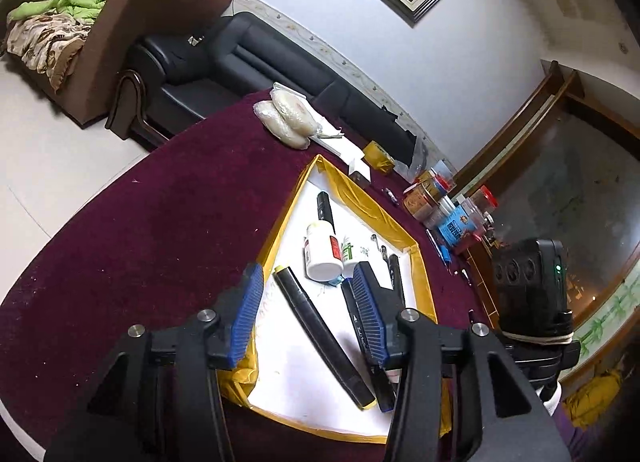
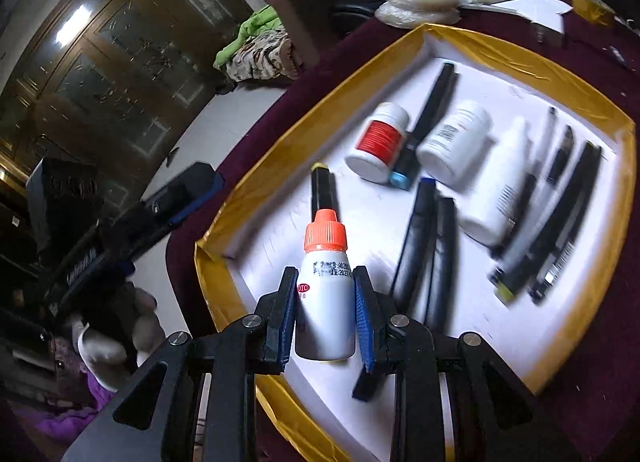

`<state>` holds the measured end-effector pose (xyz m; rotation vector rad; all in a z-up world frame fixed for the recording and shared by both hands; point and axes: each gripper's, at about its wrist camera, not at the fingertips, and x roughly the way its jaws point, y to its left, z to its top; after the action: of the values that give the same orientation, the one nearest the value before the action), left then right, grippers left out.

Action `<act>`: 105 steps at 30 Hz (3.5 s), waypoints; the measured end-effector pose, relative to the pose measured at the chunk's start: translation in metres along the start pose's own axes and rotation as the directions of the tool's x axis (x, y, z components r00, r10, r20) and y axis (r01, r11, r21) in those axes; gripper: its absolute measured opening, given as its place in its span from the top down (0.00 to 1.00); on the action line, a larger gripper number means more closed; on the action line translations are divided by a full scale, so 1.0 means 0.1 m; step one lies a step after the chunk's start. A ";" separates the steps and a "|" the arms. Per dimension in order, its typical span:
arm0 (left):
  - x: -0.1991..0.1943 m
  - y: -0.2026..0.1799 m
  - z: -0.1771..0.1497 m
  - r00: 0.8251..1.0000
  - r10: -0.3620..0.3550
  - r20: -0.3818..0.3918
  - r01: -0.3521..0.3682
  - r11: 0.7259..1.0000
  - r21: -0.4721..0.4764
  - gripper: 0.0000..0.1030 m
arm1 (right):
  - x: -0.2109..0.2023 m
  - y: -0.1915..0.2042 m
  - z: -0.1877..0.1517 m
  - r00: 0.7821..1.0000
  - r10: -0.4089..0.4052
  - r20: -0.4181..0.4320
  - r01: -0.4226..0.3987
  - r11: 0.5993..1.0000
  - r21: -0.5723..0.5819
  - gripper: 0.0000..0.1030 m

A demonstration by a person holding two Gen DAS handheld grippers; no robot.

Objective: Organize rigid objects
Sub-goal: 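Lower the orange-capped white bottle into the tray and open the right tool, then move the right tool back toward the two remaining black markers on the carpet, then grasp the green-ended black marker with the right tool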

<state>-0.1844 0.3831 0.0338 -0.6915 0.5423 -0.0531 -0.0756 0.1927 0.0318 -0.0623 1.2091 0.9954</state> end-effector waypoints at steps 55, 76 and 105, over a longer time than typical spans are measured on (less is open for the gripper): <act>1.27 -2.62 -1.13 0.927 0.346 -0.143 -0.166 0.721 0.672 0.25 | -2.38 -2.70 -2.12 0.791 -0.449 0.416 0.076 0.746 0.662 0.56; 1.55 -2.72 -1.34 0.909 0.320 -0.268 -0.070 0.750 0.657 0.25 | -2.48 -2.85 -2.32 0.773 -0.498 0.392 0.087 0.696 0.713 0.55; 2.00 -2.88 -1.91 0.867 0.329 -0.373 0.052 0.686 0.726 0.00 | -2.24 -2.92 -1.76 0.632 -0.770 0.086 0.571 0.538 0.620 0.55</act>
<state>-0.0688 0.0025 -0.0018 0.1716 0.9844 -0.2846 -0.0131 -0.2101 0.0082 0.0867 0.9493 -0.0814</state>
